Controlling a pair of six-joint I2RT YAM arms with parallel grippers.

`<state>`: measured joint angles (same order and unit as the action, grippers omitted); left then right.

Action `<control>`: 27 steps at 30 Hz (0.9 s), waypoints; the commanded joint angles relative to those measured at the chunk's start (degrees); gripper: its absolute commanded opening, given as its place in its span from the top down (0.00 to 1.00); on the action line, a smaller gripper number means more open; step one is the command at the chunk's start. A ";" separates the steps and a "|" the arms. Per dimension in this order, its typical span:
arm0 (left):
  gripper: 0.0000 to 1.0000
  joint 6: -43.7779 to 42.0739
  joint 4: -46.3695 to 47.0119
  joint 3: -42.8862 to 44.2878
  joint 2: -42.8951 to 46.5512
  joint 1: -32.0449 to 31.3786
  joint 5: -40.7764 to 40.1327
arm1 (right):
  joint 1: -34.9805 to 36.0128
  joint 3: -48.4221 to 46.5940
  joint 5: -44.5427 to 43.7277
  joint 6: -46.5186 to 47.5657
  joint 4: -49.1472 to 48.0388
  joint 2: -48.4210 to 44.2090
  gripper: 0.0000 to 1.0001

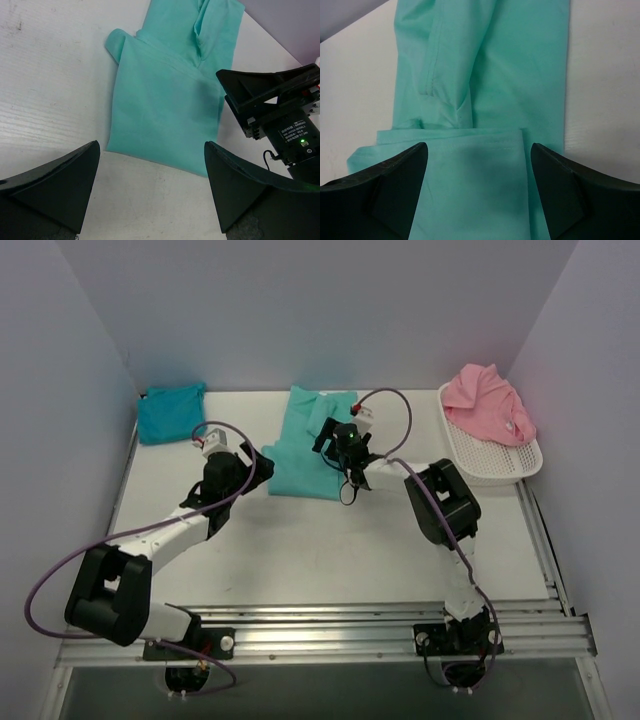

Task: Fold and stack the t-shirts
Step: Fold the tshirt

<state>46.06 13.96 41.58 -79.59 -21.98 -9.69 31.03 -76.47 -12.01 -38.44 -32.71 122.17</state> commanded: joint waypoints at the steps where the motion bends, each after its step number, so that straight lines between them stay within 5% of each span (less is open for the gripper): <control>1: 0.06 -0.10 3.01 0.25 -0.21 -0.08 -0.24 | -0.44 -2.46 0.50 0.64 -0.16 1.22 0.21; 18: 0.06 -0.01 4.68 0.78 -2.58 0.00 0.73 | -0.62 -4.13 1.46 -0.24 -1.04 5.01 0.30; 20: 0.06 -0.01 4.76 0.78 -2.85 -0.08 0.82 | -0.62 -4.48 1.81 -0.24 -1.04 5.36 0.34; 23: 0.06 -0.01 4.94 0.87 -3.03 0.00 0.90 | -0.62 -4.74 1.90 -0.24 -0.87 5.62 0.60; 27: 0.06 -0.01 5.12 0.87 -3.03 -0.08 0.99 | -0.62 -4.92 1.64 -0.06 -0.43 5.71 0.71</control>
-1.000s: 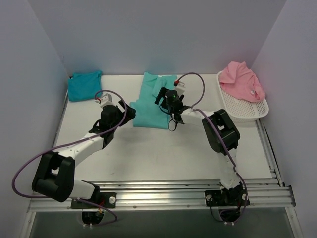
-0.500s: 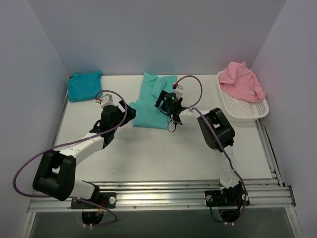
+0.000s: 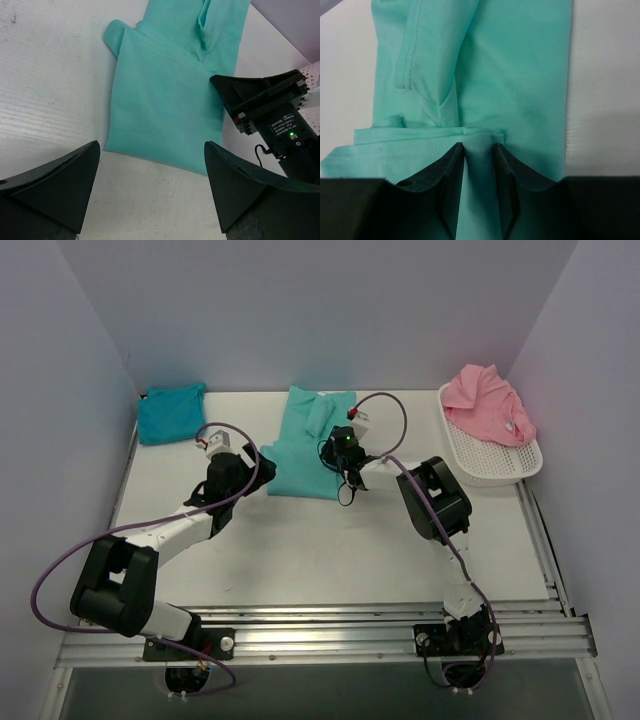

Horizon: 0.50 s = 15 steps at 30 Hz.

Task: Fold and stack the t-shirts
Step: Fold the tshirt

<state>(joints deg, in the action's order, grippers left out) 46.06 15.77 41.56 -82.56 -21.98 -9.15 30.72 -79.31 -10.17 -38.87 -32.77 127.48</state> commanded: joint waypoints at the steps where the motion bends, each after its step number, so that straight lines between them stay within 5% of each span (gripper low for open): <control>1: 0.06 -0.01 3.39 0.80 -0.23 -0.08 0.45 | -0.31 -2.17 -0.20 0.38 -0.27 0.40 0.73; 4: 0.06 0.08 3.48 0.80 -0.40 -0.08 0.62 | -0.31 -2.25 -0.37 0.46 0.08 0.40 0.87; 5: 0.06 0.08 3.57 0.89 -0.49 -0.08 0.62 | -0.31 -2.34 -0.55 0.46 0.17 0.40 1.00; 15: 0.06 0.08 4.09 0.71 -0.84 -0.08 0.80 | -0.31 -0.41 -2.48 0.81 0.25 -1.88 1.00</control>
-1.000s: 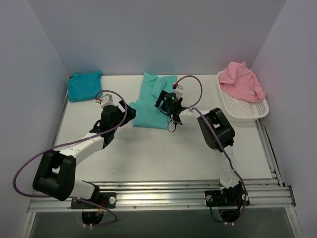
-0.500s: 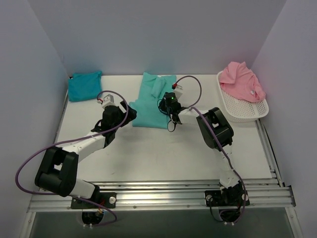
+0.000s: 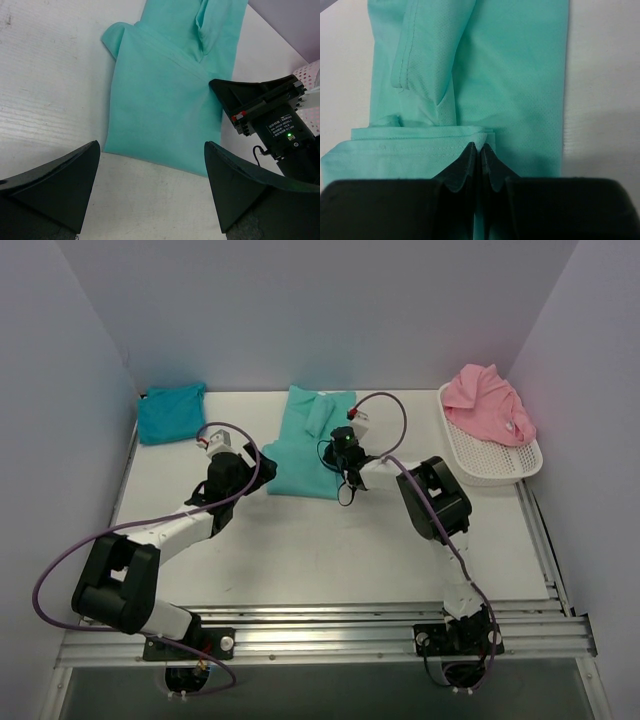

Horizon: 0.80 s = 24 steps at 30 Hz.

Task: Fold and stack the t-shirts
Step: Fold the tshirt

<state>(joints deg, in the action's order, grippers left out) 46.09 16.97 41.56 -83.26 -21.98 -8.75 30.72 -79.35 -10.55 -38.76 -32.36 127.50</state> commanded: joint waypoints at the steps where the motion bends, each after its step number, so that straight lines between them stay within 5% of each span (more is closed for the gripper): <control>1: 0.06 0.06 2.98 0.71 -0.23 -0.08 0.40 | -0.31 -0.19 -2.55 0.79 -0.16 -2.43 1.00; 24: 0.06 0.15 4.39 0.98 -2.17 -0.43 0.40 | -0.84 10.09 -12.21 0.27 -2.27 -13.24 1.00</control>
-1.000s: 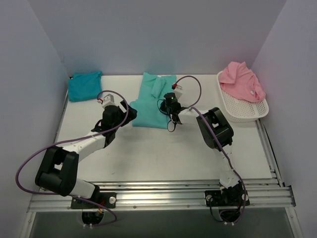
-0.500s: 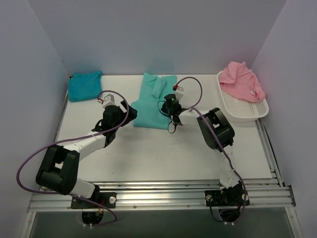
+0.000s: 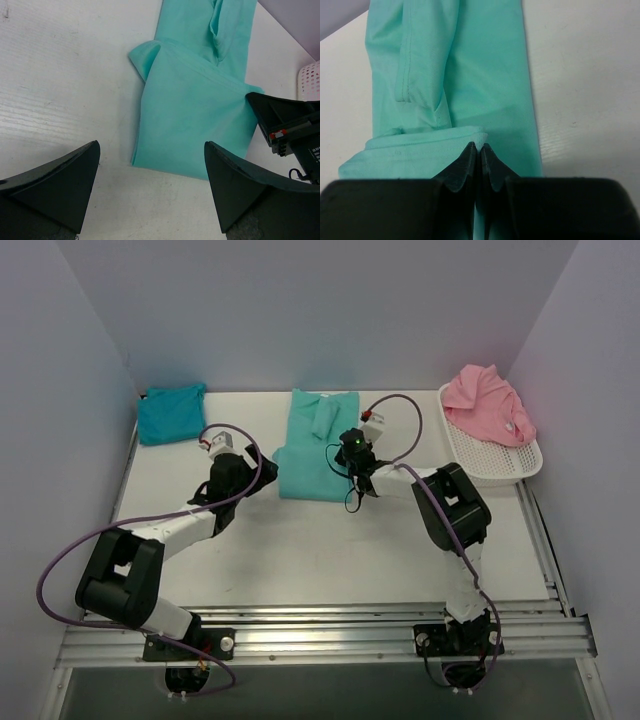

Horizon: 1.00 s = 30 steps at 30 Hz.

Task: Fold and stack the t-shirts
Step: Fold the tshirt

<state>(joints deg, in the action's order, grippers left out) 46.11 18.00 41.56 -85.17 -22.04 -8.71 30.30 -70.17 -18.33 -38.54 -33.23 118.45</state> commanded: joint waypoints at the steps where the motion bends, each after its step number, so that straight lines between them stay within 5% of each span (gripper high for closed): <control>1: 0.06 0.12 3.27 0.98 -0.26 -0.37 0.36 | -0.42 1.35 -4.70 0.05 -1.31 -4.37 1.00; 15: 0.06 0.04 3.45 1.07 -0.70 -0.72 0.10 | -0.69 2.58 -15.33 -6.54 5.28 -3.14 1.00; 30: 0.06 -0.14 3.80 1.15 -1.49 -0.72 0.01 | -1.21 1.53 -15.95 -10.41 7.04 0.99 1.00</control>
<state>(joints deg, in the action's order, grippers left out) 46.09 18.57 41.58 -86.35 -22.46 -8.75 29.54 -67.51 -31.33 -46.94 -28.01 118.50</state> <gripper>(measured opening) 0.940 0.013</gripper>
